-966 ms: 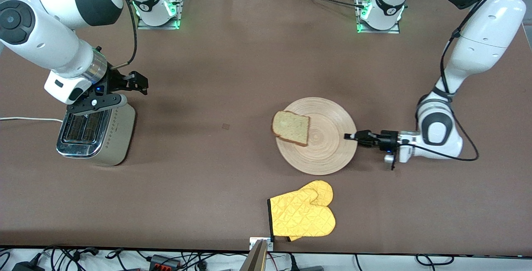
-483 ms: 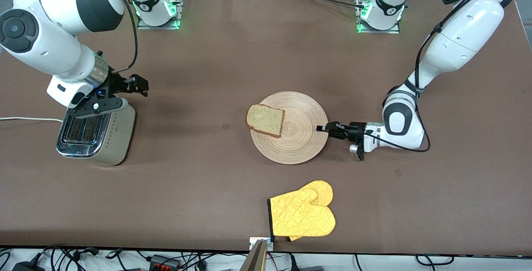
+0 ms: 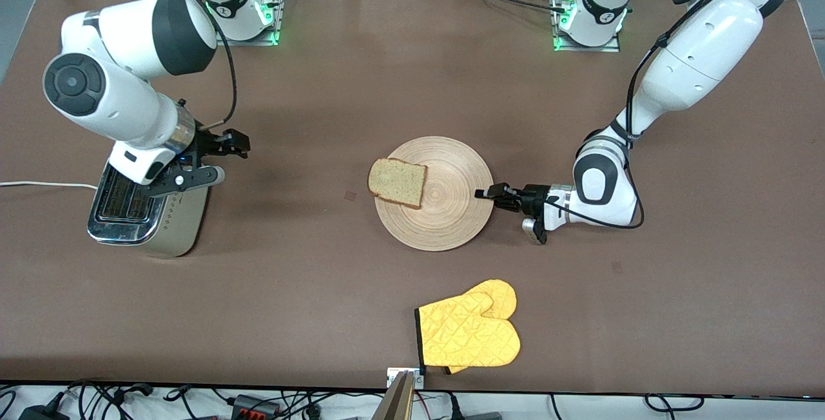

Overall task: Move plate and put bread in toaster
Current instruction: 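Grasp the bread slice with the right gripper while the left gripper withdraws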

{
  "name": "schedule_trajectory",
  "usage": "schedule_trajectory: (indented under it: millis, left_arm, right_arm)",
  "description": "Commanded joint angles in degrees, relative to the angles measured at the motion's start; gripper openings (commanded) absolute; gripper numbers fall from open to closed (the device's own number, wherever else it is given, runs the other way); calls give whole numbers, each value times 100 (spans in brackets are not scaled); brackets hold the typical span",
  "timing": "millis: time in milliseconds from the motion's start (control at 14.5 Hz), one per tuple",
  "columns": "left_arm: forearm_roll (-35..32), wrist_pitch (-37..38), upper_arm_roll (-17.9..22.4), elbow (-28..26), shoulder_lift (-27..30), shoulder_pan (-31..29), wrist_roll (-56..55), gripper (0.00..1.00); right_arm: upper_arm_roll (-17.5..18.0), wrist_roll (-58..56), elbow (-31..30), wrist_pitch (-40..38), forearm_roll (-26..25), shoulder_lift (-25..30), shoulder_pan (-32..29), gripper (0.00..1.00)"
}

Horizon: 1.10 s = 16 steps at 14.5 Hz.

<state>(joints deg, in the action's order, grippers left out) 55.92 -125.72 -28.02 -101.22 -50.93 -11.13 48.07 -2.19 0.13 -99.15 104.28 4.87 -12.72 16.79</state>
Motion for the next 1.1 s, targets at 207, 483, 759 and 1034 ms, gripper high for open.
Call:
schedule_trajectory:
  millis: [207, 483, 759, 1034]
  left_arm:
    - [51, 415, 51, -100, 582, -283, 27, 100]
    - [-1256, 1065, 218, 154, 1119, -591, -156, 100]
    - [-3055, 2198, 262, 1048, 1541, -697, -1190, 100]
    - [-5052, 3491, 148, 2297, 1752, -575, -2483, 100]
  right_arm:
    - [-1, 127, 63, 373, 1059, -529, 88, 100]
    - [-1, 136, 71, 733, 1702, -924, 359, 100]
    - [-1, 628, 71, 1032, 2297, -1170, 693, 100]
    - [-1, 628, 71, 1497, 3255, -1732, 1001, 100]
